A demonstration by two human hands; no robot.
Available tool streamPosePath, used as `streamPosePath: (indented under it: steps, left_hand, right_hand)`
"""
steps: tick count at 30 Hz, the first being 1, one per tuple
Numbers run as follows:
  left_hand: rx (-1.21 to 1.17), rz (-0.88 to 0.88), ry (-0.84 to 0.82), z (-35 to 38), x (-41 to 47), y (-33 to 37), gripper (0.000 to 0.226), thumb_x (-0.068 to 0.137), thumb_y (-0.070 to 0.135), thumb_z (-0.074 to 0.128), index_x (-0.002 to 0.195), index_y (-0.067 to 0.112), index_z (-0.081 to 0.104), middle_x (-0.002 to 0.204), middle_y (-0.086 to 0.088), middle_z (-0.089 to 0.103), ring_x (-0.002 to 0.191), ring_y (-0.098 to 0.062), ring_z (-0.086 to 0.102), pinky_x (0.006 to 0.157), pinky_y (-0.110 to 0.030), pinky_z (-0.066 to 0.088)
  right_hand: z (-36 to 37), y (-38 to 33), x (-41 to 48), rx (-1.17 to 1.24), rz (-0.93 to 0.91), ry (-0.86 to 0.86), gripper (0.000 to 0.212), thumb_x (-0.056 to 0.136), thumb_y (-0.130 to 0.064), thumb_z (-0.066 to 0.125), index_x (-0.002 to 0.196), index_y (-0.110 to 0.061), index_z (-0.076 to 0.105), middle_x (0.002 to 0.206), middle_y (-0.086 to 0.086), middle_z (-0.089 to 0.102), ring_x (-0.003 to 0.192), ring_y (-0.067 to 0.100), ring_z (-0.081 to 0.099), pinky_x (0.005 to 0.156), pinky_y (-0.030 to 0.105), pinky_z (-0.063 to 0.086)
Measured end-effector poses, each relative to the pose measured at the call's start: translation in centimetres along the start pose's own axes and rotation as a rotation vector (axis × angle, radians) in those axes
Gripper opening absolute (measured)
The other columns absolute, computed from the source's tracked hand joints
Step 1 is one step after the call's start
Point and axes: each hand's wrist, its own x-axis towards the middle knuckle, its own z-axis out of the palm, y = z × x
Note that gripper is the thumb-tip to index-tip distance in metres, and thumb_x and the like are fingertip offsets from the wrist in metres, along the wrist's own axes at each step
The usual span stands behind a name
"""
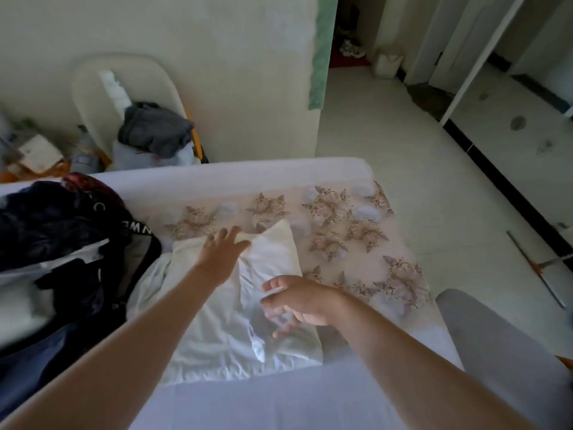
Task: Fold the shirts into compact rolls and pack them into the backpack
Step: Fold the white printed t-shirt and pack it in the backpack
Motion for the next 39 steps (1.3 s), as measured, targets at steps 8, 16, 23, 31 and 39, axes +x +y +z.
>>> streamPosePath:
  steps: [8,16,23,31,39]
  left_hand:
    - [-0.376,-0.121,-0.062,6.6,-7.3,3.5,0.064,0.091,0.057,0.03,0.15,0.033,0.035,0.16,0.0,0.026,0.145,-0.025,0.026,0.112,-0.045,0.029]
    - [-0.389,-0.161,0.068,9.1,-9.2,5.6,0.064,0.085,0.056,0.041,0.141,0.025,0.045,0.146,-0.009,0.05,0.132,-0.033,0.049,0.106,-0.046,0.041]
    - [-0.326,0.053,-0.142,9.2,-8.8,8.0,0.103,0.073,0.084,0.032,0.155,0.036,-0.006,0.162,0.0,-0.025,0.148,-0.025,-0.023,0.121,-0.049,-0.007]
    - [-0.358,0.023,-0.029,10.8,-9.2,4.7,0.108,0.068,0.086,0.041,0.157,0.036,0.006,0.165,0.003,-0.011,0.151,-0.022,-0.012,0.122,-0.046,-0.003]
    - [-0.392,-0.224,0.024,11.8,-11.0,4.6,0.086,0.08,0.072,0.045,0.153,0.027,0.033,0.163,-0.004,0.019,0.151,-0.029,0.011,0.117,-0.057,0.01]
  right_hand:
    - [-0.3,5.6,4.1,-1.177,-0.416,0.571,0.039,0.096,-0.016,0.051,0.134,-0.023,0.055,0.143,0.001,0.047,0.135,0.023,0.041,0.112,0.034,0.033]
    - [-1.5,8.7,6.0,-1.579,-0.274,0.563,0.077,0.093,-0.065,0.015,0.159,-0.028,0.011,0.167,0.001,0.0,0.154,0.022,0.0,0.122,0.051,0.005]
    - [-3.3,3.5,9.0,-1.625,-0.603,0.736,0.053,0.093,-0.04,0.038,0.141,-0.02,0.049,0.153,0.013,0.038,0.139,0.034,0.037,0.114,0.047,0.031]
    - [-8.0,-1.3,12.8,-1.551,-0.134,0.494,0.07,0.101,-0.06,0.016,0.158,-0.028,-0.011,0.163,0.005,-0.025,0.15,0.021,-0.023,0.123,0.049,-0.004]
    - [1.5,7.2,10.5,-1.38,-0.436,0.677,0.064,0.099,-0.05,0.02,0.159,-0.027,0.012,0.167,0.01,-0.003,0.154,0.028,-0.004,0.121,0.058,0.004]
